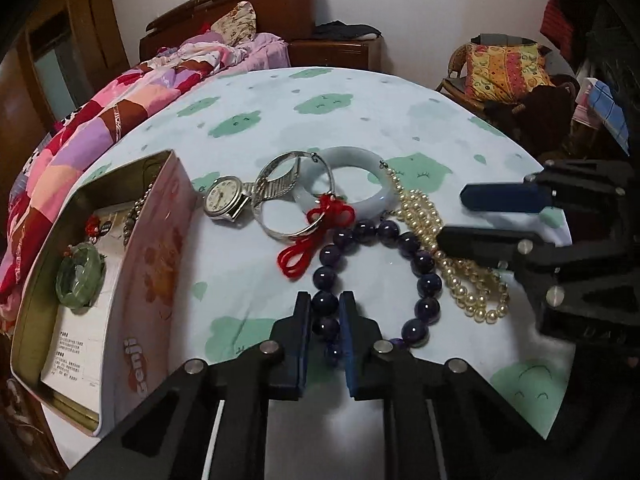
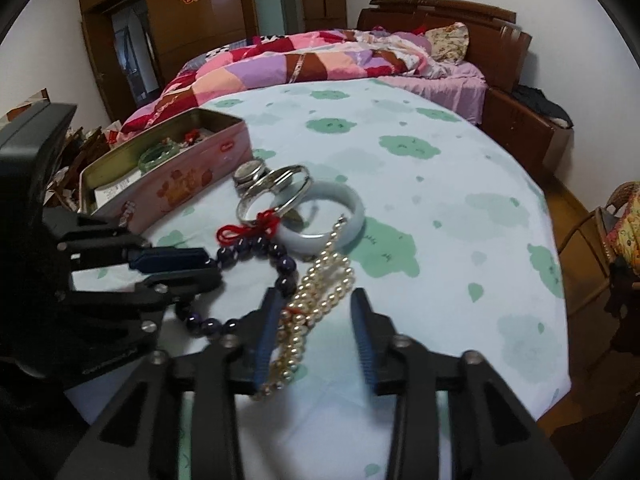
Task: Organize jewelry
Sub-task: 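Move the left tool to the dark blue bead bracelet while the right tool approaches the pearl necklace, then lift the dark blue bracelet with the left tool while the right tool lifts the pearl necklace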
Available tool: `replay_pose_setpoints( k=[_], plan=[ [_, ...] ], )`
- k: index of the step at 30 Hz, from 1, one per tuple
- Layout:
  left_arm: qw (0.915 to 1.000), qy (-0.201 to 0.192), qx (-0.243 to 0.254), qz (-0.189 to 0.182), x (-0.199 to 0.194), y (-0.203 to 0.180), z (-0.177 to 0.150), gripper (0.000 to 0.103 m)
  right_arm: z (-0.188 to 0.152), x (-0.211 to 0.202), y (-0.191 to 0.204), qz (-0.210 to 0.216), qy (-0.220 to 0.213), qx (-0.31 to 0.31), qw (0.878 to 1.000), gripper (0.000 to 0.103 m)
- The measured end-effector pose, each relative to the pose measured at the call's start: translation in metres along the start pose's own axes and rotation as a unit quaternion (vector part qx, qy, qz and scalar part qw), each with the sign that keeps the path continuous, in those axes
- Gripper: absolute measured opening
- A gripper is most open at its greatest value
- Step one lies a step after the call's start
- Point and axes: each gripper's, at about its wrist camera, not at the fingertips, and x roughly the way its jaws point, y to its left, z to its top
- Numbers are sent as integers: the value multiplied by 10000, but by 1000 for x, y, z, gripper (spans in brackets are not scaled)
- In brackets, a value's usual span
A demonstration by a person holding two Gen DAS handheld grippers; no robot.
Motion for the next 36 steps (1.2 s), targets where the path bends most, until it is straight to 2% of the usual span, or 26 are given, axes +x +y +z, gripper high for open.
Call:
replay_pose_setpoints(
  k=[7,12,14,15,17,18,24,36],
  plan=[
    [9995,-44,-177,242,-16,18,-16,14,-4,5,8,56,148,-141,9998,41],
    [9987,-253,-258,355,-30,25,-16,14,-8,11,16,-1,224,-287,9993,43],
    [9983,-367,-205,411,-36,24,-14,14,-8,10,16,-23,238,-308,9992,36],
    [9980,-439,-185,425,-40,23,-13,14,-8,10,18,0,273,-385,9989,26],
    [9977,-513,-205,396,-44,24,-11,14,-9,8,25,-98,238,-557,9981,18],
    [9974,-570,-224,384,-48,25,-9,14,-9,7,27,-167,215,-644,9976,8],
    [9944,-924,-382,330,-74,34,-1,13,-7,0,24,-163,135,-654,9976,8],
    [9894,-1286,-609,281,-111,51,8,13,8,-35,17,-173,-363,-524,9978,8]
  ],
)
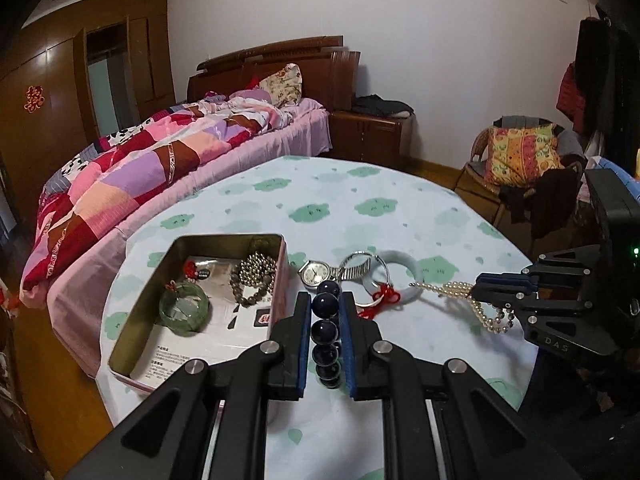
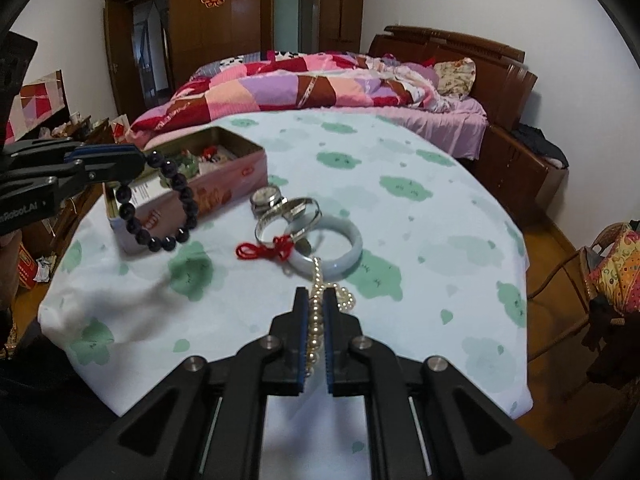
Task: Organize jewelry
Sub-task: 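Lift the dark blue bracelet with the left tool while the right tool lifts the pearl necklace, then lower both held pieces over the pink tin and open both tools to drop them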
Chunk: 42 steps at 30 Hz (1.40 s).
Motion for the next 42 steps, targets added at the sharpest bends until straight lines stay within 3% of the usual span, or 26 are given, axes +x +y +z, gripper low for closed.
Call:
replay_pose_setpoints(
  k=[7,16,42],
  plan=[
    [9998,-168,-59,54,-17,13,13,13,15,-11,7,40,-243,-111,9996,8],
    [9986,-285,-76,449,-29,47,27,13,40,-15,22,128,-509,-380,9979,8],
    [9923,0,-444,1154,3,113,17,13,120,16,66,289,-998,-970,9898,8]
  ],
)
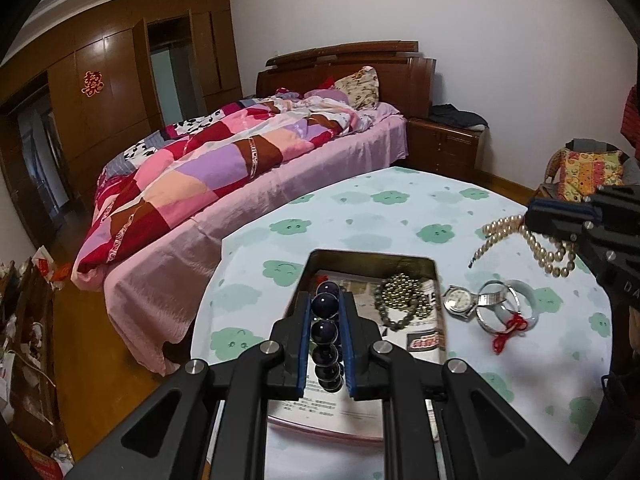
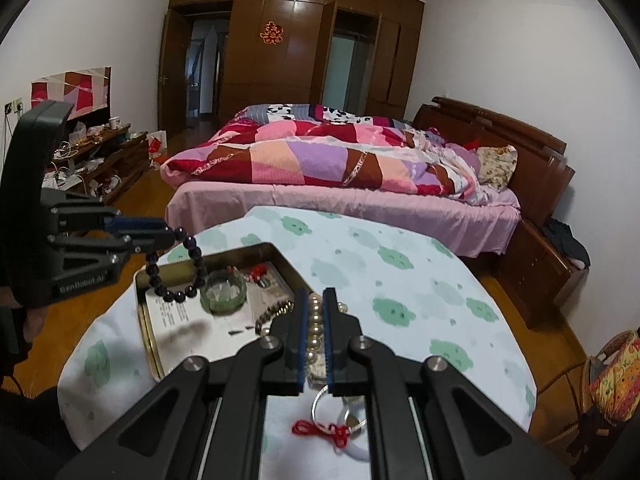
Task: Organize jewelry
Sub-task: 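Lower both held pieces over the pink tin and open both tools to drop them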
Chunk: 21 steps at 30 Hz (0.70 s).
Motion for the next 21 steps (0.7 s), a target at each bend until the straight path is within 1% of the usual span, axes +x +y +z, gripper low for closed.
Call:
replay_pose_setpoints(
  k=[12,21],
  plan=[
    [9999,69,-98,43,14,13,-2,13,12,23,15,24,69,-99,9999,8],
    [9998,120,-156,-1,23,18,-3,13,17,42,21,36,96,-102,9999,8]
  ],
)
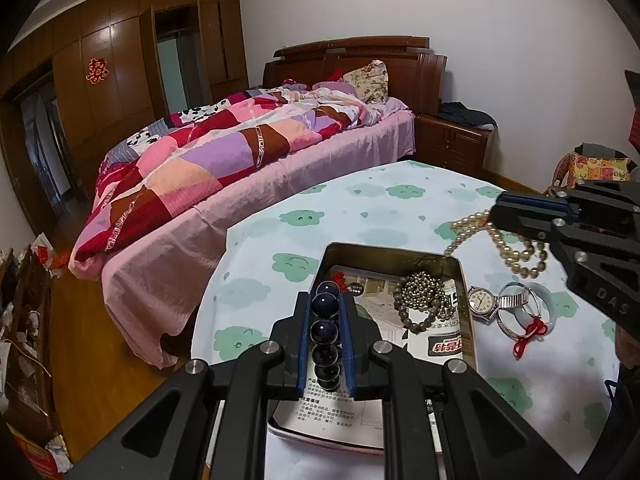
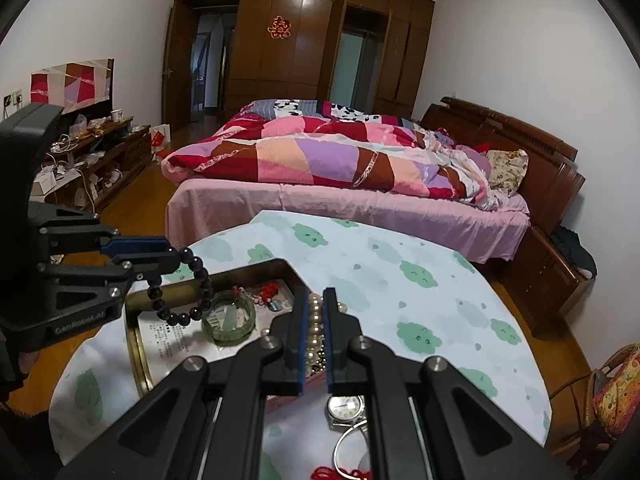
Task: Organize jewelry
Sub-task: 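Lower both held pieces over the pink tin and open both tools to drop them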
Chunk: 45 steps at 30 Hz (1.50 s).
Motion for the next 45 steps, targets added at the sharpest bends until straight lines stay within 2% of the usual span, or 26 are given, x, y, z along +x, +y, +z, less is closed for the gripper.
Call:
replay_pose_setpoints(
  k=[19,45],
  plan=[
    [9999,76,-112,-11,18,10,-1,13,2,35,10,-103,246,-226,9994,8],
    [9993,342,-15,-125,38,3,-11,14,-24,63,12,-44,812,-350,9961,8]
  ],
)
